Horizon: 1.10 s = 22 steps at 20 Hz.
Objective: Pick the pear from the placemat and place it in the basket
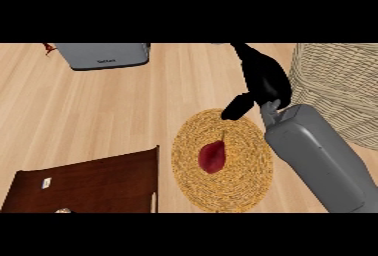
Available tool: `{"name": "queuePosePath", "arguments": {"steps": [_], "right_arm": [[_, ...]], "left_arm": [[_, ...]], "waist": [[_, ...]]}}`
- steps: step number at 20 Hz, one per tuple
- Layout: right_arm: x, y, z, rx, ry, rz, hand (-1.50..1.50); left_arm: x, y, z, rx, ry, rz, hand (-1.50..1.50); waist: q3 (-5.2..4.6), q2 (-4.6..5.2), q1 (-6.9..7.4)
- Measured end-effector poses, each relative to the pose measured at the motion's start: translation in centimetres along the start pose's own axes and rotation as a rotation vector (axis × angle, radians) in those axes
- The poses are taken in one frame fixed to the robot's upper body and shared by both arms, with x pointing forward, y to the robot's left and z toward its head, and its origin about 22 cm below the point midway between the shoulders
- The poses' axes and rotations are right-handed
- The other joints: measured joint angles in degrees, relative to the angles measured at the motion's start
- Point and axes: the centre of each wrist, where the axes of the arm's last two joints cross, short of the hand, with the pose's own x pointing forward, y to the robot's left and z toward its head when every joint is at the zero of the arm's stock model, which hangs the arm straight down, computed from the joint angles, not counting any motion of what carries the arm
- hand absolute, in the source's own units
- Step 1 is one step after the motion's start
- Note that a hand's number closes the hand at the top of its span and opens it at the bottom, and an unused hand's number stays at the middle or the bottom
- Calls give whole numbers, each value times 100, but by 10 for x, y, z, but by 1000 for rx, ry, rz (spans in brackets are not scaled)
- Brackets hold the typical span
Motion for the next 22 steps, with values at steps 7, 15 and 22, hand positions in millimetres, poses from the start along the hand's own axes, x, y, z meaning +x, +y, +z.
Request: {"name": "queuePosePath", "arguments": {"steps": [7,15,22], "right_arm": [[34,-25,8,193,62,117,-150],[45,-48,15,267,26,115,-150],[44,-49,19,292,26,96,-150]], "left_arm": [[-2,-3,2,-5,13,6,0],[-2,-5,-1,-2,21,6,0],[1,-7,-5,-3,15,6,0]], "waist": [[22,18,-34],[57,54,-33],[72,104,46]]}}
